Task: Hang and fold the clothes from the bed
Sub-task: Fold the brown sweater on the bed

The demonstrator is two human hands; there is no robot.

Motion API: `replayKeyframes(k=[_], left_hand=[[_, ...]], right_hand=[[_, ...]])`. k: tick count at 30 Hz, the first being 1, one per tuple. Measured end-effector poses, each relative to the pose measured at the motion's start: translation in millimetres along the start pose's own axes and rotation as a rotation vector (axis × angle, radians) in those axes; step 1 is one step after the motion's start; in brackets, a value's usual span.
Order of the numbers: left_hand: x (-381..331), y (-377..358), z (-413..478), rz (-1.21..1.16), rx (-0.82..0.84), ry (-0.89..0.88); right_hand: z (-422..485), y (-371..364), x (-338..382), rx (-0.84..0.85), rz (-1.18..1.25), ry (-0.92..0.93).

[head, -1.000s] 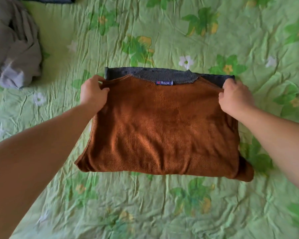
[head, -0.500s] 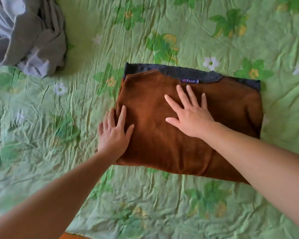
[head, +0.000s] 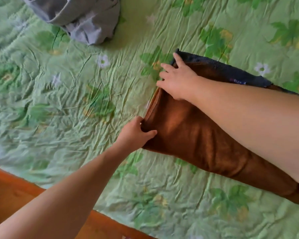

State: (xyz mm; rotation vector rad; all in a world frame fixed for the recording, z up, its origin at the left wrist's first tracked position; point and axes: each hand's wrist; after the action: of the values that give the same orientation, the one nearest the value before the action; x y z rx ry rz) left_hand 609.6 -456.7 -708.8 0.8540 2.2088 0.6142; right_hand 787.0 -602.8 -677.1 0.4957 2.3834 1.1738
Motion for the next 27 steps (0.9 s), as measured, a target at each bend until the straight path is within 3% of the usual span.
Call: replayKeyframes(k=[6,11,17,24,27], left_hand=[[-16,7,-34,-0.095,-0.022,-0.047],[-95,-25,-105,-0.318,0.101,-0.227],[-203,-109,-163,-0.234,0.219,-0.433],[-278,-216,-176,-0.069,0.327,-0.41],[-278,-247,-163,0.062,0.425,-0.349]], right_hand=[[-21,7,-12,-0.037,-0.081,-0.02],[-109,-24,-58,-0.254,0.007,-0.037],[-234,-79,-117,-0.412,0.016,-0.15],[-324,-179,-139,-0.216,-0.04,-0.357],[-329,-222,-123,0.001,0.06,-0.401]])
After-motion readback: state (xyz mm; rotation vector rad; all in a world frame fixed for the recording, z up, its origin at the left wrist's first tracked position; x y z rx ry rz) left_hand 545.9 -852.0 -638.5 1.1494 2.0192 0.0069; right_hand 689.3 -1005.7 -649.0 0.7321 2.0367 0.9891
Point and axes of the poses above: each hand's wrist, its own z-axis towards the middle knuckle, its own y-axis out of the back of the hand, x = y × z
